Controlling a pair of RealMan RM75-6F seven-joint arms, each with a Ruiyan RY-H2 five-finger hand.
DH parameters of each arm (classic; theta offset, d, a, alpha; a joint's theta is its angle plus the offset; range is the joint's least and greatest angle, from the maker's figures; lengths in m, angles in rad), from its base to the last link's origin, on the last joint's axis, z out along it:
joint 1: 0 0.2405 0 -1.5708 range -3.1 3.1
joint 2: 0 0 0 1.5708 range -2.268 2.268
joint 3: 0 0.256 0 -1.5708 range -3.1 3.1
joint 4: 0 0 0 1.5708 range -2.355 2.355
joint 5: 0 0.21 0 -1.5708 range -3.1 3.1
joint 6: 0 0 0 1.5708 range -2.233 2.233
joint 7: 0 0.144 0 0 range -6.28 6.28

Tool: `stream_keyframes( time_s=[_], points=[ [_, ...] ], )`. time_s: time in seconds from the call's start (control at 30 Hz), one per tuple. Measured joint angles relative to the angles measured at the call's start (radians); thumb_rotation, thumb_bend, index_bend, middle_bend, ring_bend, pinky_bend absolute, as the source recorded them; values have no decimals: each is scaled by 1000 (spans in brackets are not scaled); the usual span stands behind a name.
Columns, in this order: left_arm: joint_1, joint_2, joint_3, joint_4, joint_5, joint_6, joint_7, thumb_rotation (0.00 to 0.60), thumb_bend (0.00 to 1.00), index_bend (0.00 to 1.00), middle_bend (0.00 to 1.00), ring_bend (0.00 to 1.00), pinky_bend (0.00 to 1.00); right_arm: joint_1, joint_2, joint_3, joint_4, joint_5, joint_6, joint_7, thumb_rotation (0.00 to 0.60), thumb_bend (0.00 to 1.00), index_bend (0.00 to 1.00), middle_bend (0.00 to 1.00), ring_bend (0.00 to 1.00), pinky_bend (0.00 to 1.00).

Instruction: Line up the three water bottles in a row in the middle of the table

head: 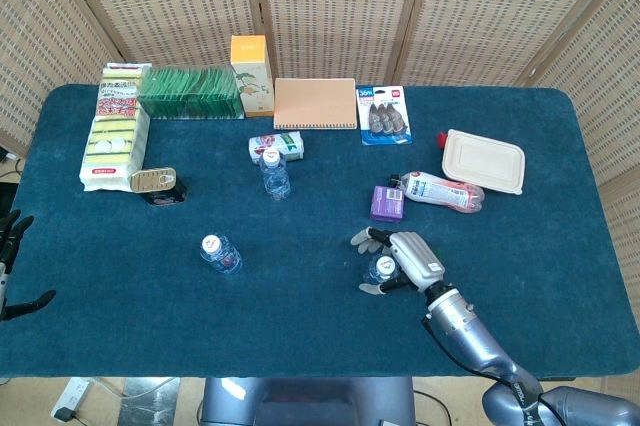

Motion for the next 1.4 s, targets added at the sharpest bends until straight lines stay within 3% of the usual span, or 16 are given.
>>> stream_keyframes(
  time_s=[0.13, 0.4, 0.83, 1.13, 1.4],
  points=[
    [0, 1, 0, 1, 0, 0, -5, 600, 70, 0, 0, 0, 53, -2, -6, 1, -9, 1, 9, 11, 600, 284, 487, 574, 552, 654],
    [0, 1, 2, 0, 5, 0, -5, 600, 71, 0, 0, 0, 53, 7, -25, 5, -27, -29, 36, -5, 600, 377, 504, 609, 576, 685],
    [0, 2, 4, 2, 6, -2, -12, 600, 71, 0, 0, 0, 53, 70, -143, 72, 38, -25, 83, -154, 600, 391, 513, 613, 578, 684],
    [-2, 5, 2, 4, 1, -8, -23, 600, 71, 0, 0, 0, 53, 114, -253, 75, 159, -55, 121, -277, 600, 394, 517, 613, 578, 685],
    [-2, 8, 0, 10, -3, -10, -38, 600, 70, 0, 0, 0, 53, 127, -269, 59, 214, -75, 136, -348, 600, 396, 518, 613, 578, 685]
  ],
)
